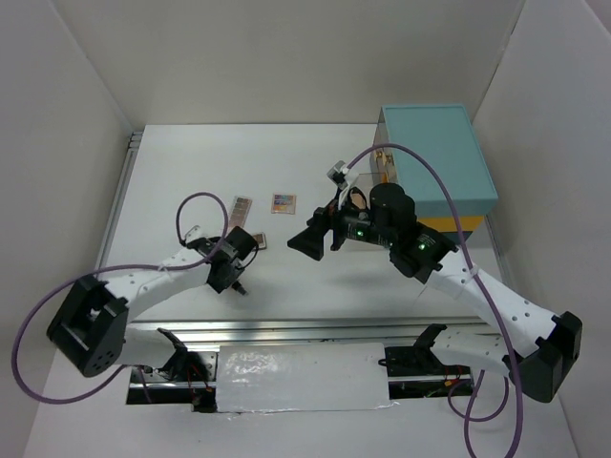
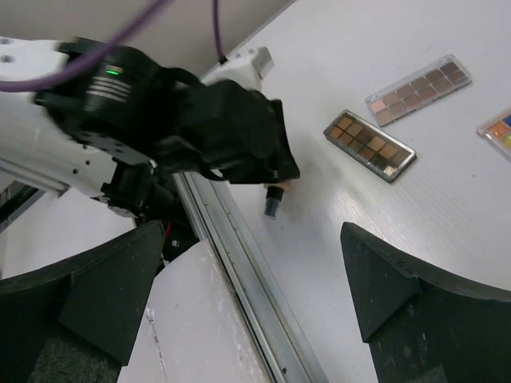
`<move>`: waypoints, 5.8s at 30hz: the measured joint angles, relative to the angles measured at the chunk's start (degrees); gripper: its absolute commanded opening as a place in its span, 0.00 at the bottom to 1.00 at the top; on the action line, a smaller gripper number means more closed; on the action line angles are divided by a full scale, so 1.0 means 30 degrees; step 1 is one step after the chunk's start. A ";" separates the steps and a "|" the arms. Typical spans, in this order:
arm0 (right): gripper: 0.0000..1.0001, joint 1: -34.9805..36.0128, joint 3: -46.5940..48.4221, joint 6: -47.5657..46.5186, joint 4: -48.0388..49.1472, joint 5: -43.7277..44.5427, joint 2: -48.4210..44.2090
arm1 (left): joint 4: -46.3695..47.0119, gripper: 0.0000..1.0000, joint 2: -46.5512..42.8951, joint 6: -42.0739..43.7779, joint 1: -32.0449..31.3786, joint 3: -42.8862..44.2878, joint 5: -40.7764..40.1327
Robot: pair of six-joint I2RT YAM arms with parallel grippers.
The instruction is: Organize the makeup
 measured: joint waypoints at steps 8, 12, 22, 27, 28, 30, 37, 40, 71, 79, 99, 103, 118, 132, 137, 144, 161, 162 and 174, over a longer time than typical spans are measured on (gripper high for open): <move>0.94 -0.0058 -0.1960 0.1785 0.2251 0.1399 -0.0240 | 0.2259 0.00 -0.4590 0.6339 -0.0466 0.4109 0.1705; 0.79 -0.0087 -0.3752 0.3133 0.4131 0.1916 -0.0488 | 0.3679 0.00 -0.3643 0.8794 -0.0495 0.7249 0.3410; 0.63 -0.0131 -0.4466 0.5056 0.6929 0.3424 0.0153 | 0.5523 0.00 -0.1676 1.1708 -0.1217 0.9653 0.6841; 0.60 -0.0182 -0.4481 0.5625 0.7577 0.3847 0.0270 | 0.6550 0.00 -0.1639 1.1890 -0.1268 0.9653 0.7883; 0.57 -0.0182 -0.4473 0.5734 0.7650 0.3883 0.0364 | 0.6732 0.00 -0.1639 1.1890 -0.1268 0.9653 0.8051; 0.56 -0.0219 -0.4473 0.6040 0.7679 0.3971 0.0605 | 0.7023 0.00 -0.1639 1.1897 -0.1319 0.9646 0.8233; 0.34 -0.0291 -0.4481 0.7031 0.7810 0.4364 0.0911 | 0.8138 0.00 -0.1581 1.2167 -0.1479 0.9398 0.8291; 0.35 -0.0401 -0.4481 0.7388 0.7839 0.4714 0.0874 | 0.8765 0.00 -0.1472 1.2233 -0.1508 0.9275 0.8291; 0.00 -0.0794 -0.4568 0.6681 0.8160 0.6499 0.0954 | 0.9005 0.99 -0.2098 1.2174 -0.2229 0.9107 0.6717; 0.00 -0.2251 -0.2426 0.3606 0.3628 0.9471 0.1858 | 0.4364 0.99 -0.2091 1.1766 -0.2120 1.4214 0.0882; 0.01 -0.6047 0.5646 -0.2506 -0.7461 1.3136 0.9449 | 0.1982 0.99 -0.0175 1.2837 -0.2229 1.3420 -0.1260; 0.05 -0.6040 0.5646 -0.2251 -0.7417 1.1715 0.9449 | 0.1967 0.99 -0.0124 1.2917 -0.2229 1.3442 -0.1253; 0.42 -0.6040 0.5646 -0.1443 -0.7395 0.9887 0.9945 | 0.1953 0.99 0.0933 1.3311 -0.2229 1.3959 -0.0852; 0.03 -0.5880 0.5646 -0.0998 -0.7249 0.9624 0.9559 | 0.1945 0.99 0.1217 1.3318 -0.2229 1.3996 -0.0678; 0.00 -0.4204 0.7286 -0.0685 -0.7533 0.9799 0.9879 | 0.1566 0.99 0.1202 1.3296 -0.2237 1.4112 -0.0831; 0.00 -0.1479 1.1744 -0.0685 -0.7978 1.1774 1.3974 | -0.0423 0.99 0.0874 1.3129 -0.2091 1.4571 -0.2098; 0.00 -0.3840 1.4630 -0.0525 -1.1897 1.9963 1.8433 | -0.0306 0.98 -0.0124 1.4207 -0.0918 1.3180 -0.0984; 0.00 -0.4153 1.4630 -0.0539 -1.1897 2.0159 1.8433 | -0.0226 0.98 0.0080 1.4309 -0.0918 1.3180 -0.0765; 0.00 -0.6266 1.5708 -0.0787 -1.1810 2.2068 2.0232 | 0.0437 0.96 0.1217 1.5278 -0.0918 1.3180 0.0787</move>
